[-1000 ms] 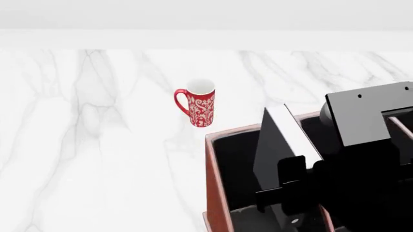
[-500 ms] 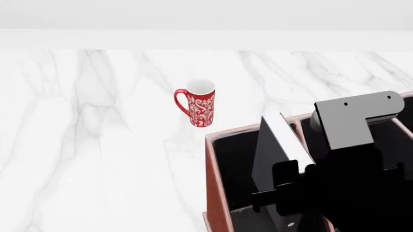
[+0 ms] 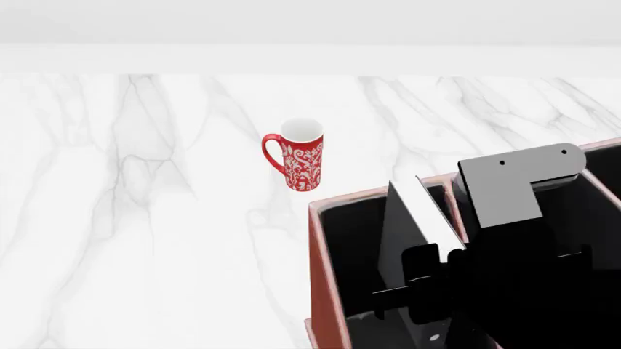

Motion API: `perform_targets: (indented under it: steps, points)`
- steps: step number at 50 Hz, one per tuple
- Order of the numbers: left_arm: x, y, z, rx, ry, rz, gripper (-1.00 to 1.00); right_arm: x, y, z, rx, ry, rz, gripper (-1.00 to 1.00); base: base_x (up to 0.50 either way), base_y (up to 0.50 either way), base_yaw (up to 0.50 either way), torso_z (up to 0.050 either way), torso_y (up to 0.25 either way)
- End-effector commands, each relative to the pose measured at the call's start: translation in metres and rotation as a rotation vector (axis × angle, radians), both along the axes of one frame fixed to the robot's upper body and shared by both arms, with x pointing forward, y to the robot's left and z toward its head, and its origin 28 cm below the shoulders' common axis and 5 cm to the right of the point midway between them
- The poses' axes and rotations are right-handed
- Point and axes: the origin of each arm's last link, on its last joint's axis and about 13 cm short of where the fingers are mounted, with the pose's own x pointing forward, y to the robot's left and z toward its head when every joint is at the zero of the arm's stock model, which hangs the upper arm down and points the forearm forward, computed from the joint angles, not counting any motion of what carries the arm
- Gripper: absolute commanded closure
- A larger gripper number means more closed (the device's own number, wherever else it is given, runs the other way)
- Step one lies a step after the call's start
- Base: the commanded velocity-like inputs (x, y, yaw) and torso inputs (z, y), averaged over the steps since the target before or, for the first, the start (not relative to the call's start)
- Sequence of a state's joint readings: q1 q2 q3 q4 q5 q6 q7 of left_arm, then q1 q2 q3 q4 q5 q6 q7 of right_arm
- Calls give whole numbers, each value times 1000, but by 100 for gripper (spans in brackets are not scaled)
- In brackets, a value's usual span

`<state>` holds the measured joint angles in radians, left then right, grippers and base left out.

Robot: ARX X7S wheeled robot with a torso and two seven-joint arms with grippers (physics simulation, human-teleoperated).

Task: Pick up the book and place it in the left compartment of the caddy.

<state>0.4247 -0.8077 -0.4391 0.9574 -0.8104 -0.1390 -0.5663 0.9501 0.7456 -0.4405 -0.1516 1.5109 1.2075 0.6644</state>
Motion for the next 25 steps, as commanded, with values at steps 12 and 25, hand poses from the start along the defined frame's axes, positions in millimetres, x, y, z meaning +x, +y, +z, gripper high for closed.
perform_targets:
  steps: [12, 25]
  points:
    - [-1, 0, 1, -1, -3, 1, -100, 7, 0, -10, -40, -24, -12, 100, 0, 0, 0, 0, 2]
    - [-1, 0, 0, 1, -5, -2, -100, 7, 0, -16, -47, -14, -13, 100, 0, 0, 0, 1, 2]
